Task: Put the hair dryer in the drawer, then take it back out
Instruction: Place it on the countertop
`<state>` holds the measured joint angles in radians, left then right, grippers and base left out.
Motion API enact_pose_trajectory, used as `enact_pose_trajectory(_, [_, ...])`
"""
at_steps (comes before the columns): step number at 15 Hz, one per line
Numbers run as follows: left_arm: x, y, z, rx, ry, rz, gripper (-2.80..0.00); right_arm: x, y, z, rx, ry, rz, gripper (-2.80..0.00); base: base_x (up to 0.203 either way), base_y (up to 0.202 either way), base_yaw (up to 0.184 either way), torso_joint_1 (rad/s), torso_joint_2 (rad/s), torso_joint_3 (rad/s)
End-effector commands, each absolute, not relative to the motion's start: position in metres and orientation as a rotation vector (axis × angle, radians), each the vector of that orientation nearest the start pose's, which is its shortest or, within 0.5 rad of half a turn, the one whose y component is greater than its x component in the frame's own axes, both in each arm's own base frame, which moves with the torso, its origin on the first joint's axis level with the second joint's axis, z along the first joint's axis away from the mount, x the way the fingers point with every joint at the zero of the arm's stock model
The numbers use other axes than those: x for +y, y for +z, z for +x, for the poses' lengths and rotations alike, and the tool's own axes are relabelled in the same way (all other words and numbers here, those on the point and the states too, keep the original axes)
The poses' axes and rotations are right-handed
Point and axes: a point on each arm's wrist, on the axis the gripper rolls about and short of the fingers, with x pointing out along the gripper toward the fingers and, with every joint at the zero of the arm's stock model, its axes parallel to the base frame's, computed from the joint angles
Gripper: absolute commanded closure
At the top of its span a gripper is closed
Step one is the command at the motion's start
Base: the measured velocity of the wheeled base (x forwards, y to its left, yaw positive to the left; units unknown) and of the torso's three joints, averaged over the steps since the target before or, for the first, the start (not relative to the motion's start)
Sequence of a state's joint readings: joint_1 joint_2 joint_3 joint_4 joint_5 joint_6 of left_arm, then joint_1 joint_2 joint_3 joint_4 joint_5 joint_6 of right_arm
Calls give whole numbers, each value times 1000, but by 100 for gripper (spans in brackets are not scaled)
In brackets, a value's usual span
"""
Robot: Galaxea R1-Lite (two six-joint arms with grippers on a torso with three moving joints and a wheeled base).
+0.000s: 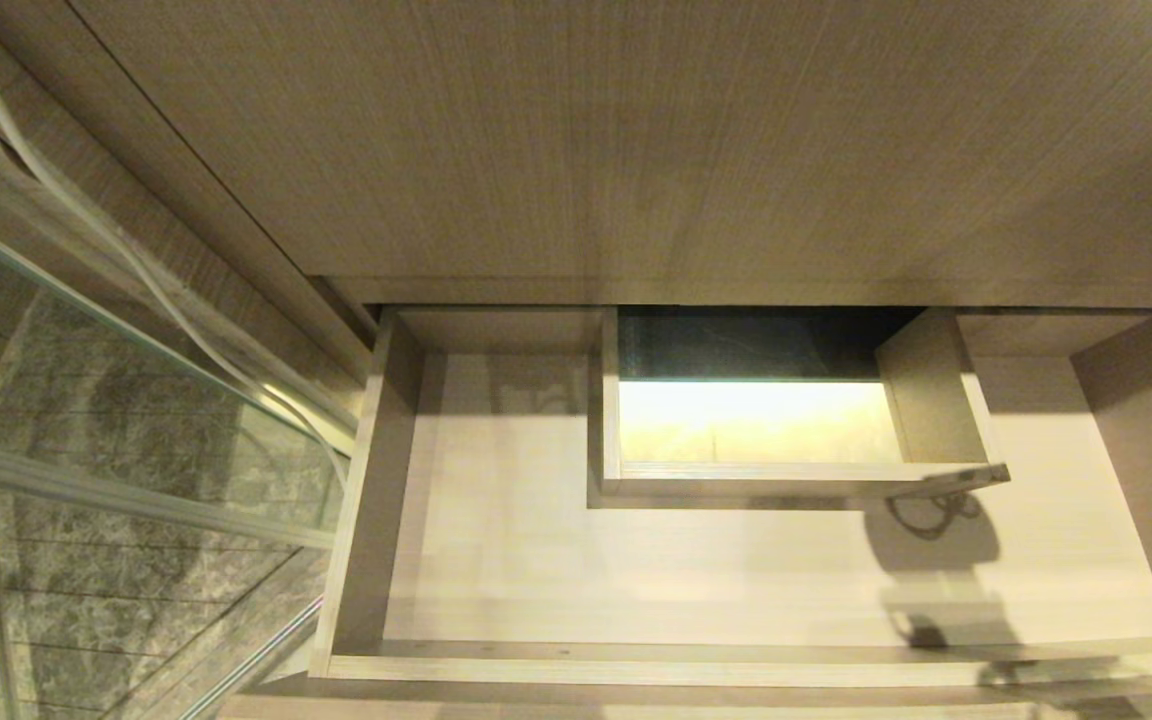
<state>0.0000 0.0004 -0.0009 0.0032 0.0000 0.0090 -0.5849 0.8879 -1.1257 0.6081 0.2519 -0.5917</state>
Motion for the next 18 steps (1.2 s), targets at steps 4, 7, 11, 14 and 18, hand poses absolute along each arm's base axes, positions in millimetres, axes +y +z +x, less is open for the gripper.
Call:
enact_pose_trajectory(4, [0, 76, -23, 2, 0, 9, 0, -26, 308, 49, 427, -214, -431, 0, 0, 0, 0, 0, 0, 0])
enact_pose_trajectory(7, [0, 75, -23, 3, 0, 9, 0, -26, 308, 50, 429, -213, -430, 0, 0, 0, 0, 0, 0, 0])
enact_pose_trajectory(11, [0, 76, -23, 2, 0, 9, 0, -26, 307, 50, 431, -213, -428, 0, 0, 0, 0, 0, 0, 0])
enact_pose_trajectory(14, [0, 75, -23, 3, 0, 9, 0, -27, 307, 50, 431, -214, -429, 0, 0, 0, 0, -67, 76, 23])
enact_pose_trajectory(18, [0, 76, -23, 2, 0, 9, 0, -27, 307, 49, 438, -218, -424, 0, 0, 0, 0, -16, 85, 66])
